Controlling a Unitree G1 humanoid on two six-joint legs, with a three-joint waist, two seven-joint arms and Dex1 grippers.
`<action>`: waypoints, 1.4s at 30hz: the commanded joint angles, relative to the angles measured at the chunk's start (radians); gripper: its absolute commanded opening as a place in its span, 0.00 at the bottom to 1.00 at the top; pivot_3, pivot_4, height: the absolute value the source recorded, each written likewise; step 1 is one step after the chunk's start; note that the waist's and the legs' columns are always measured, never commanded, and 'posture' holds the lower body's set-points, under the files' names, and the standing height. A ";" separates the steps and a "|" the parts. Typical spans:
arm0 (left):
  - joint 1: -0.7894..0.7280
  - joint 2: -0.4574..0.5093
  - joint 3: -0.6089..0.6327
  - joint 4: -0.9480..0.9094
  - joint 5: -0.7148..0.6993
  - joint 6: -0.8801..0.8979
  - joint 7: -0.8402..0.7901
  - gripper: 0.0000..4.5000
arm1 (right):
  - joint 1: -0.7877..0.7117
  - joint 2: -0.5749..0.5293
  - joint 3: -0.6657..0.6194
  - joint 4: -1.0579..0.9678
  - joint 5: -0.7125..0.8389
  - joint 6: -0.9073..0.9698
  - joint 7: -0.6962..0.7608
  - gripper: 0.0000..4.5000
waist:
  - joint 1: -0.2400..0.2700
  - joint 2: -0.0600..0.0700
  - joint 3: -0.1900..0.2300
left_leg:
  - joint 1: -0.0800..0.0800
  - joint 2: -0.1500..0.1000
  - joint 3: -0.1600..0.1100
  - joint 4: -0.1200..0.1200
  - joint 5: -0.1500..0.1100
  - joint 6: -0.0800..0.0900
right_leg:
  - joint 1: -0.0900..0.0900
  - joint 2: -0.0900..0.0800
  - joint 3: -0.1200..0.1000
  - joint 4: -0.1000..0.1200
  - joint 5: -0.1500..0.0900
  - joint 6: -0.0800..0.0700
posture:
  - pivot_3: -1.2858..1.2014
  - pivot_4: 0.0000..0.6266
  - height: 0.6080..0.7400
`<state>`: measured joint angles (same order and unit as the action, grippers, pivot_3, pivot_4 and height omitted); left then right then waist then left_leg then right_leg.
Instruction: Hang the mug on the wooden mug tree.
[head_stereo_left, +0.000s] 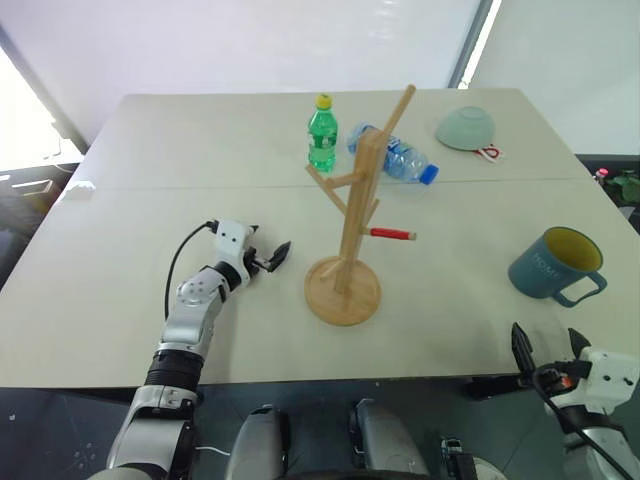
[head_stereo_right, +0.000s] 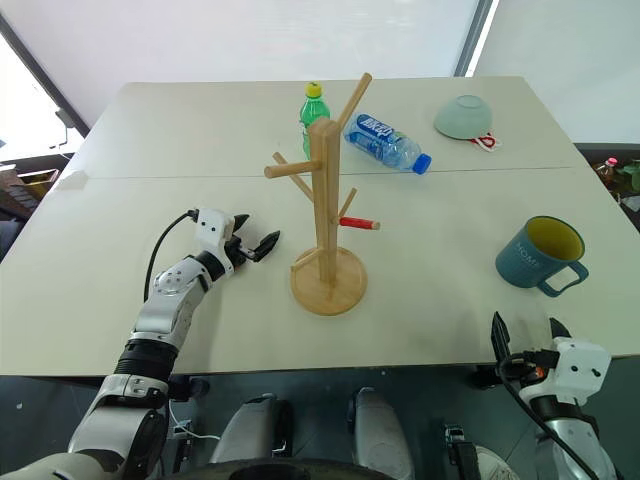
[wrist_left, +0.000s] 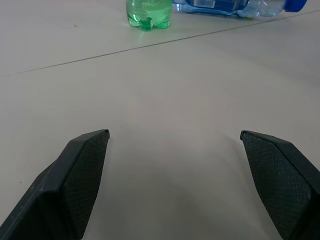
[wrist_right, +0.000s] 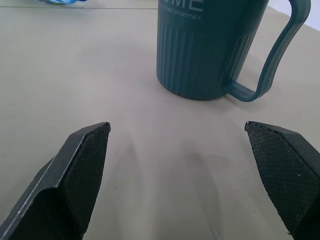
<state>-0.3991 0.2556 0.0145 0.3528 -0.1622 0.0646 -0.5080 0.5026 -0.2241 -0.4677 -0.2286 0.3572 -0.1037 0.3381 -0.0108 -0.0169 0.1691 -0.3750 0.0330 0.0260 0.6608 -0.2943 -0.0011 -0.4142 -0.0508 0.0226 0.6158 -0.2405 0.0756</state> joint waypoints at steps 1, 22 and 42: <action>0.009 0.008 0.012 -0.018 -0.001 0.006 0.007 1.00 | -0.002 -0.008 -0.013 -0.009 -0.001 -0.016 -0.001 0.99 | 0.000 0.000 0.000 | 0.000 0.000 0.000 0.000 0.000 0.000 | 0.000 0.000 0.000 0.000 0.000 0.000 | 0.52 0.24 1.00; 0.211 0.164 -0.102 -0.310 -0.199 0.057 -0.489 1.00 | -0.048 -0.026 -0.053 0.025 0.017 -0.014 -0.014 0.99 | -0.002 0.002 -0.001 | 0.000 -0.001 0.004 -0.012 0.000 0.000 | -0.006 -0.002 0.003 -0.003 -0.001 -0.003 | 0.52 0.24 1.00; 0.227 0.208 -0.279 -0.687 -0.293 0.224 -0.609 1.00 | -0.218 -0.082 -0.167 0.183 -0.023 -0.010 -0.189 0.99 | -0.004 0.003 -0.001 | -0.003 -0.002 0.004 -0.010 0.001 0.000 | -0.009 0.005 0.003 -0.002 -0.002 -0.003 | 0.52 0.24 1.00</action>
<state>-0.1699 0.4667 -0.2610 -0.2961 -0.4461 0.2967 -1.1203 0.2898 -0.2904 -0.6115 -0.0363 0.3362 -0.1068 0.1542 -0.0147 -0.0143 0.1676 -0.3775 0.0310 0.0300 0.6507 -0.2936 -0.0009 -0.4231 -0.0453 0.0262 0.6146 -0.2421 0.0731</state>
